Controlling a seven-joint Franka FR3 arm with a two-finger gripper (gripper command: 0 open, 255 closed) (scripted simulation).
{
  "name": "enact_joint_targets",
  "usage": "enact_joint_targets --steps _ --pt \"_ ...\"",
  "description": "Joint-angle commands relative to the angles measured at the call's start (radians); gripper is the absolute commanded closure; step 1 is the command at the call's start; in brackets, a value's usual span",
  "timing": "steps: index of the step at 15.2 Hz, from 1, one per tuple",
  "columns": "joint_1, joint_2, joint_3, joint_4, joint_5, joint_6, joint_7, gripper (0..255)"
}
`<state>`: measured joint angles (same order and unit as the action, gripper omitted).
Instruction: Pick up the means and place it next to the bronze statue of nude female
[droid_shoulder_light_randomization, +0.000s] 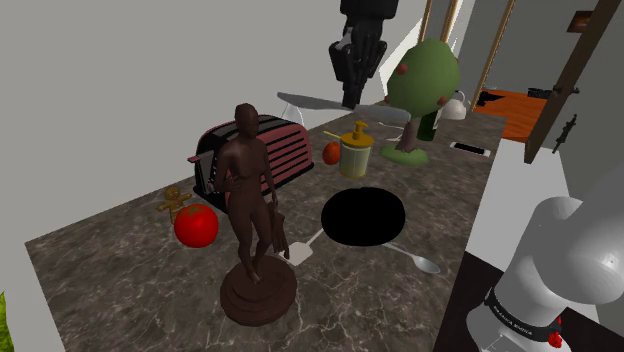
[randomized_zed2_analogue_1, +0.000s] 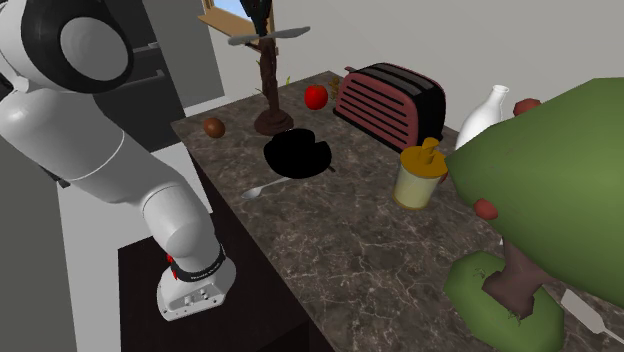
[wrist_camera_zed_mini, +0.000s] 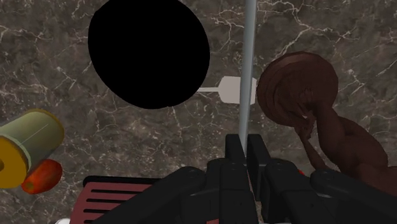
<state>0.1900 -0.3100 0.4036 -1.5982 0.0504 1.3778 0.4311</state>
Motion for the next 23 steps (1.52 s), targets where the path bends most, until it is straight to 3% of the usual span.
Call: enact_joint_targets --steps 1,23 --pt "0.002 -0.016 -0.001 -0.046 0.006 0.031 -0.001 255" --pt "0.023 -0.125 -0.004 -0.447 0.044 0.329 -0.016 255"
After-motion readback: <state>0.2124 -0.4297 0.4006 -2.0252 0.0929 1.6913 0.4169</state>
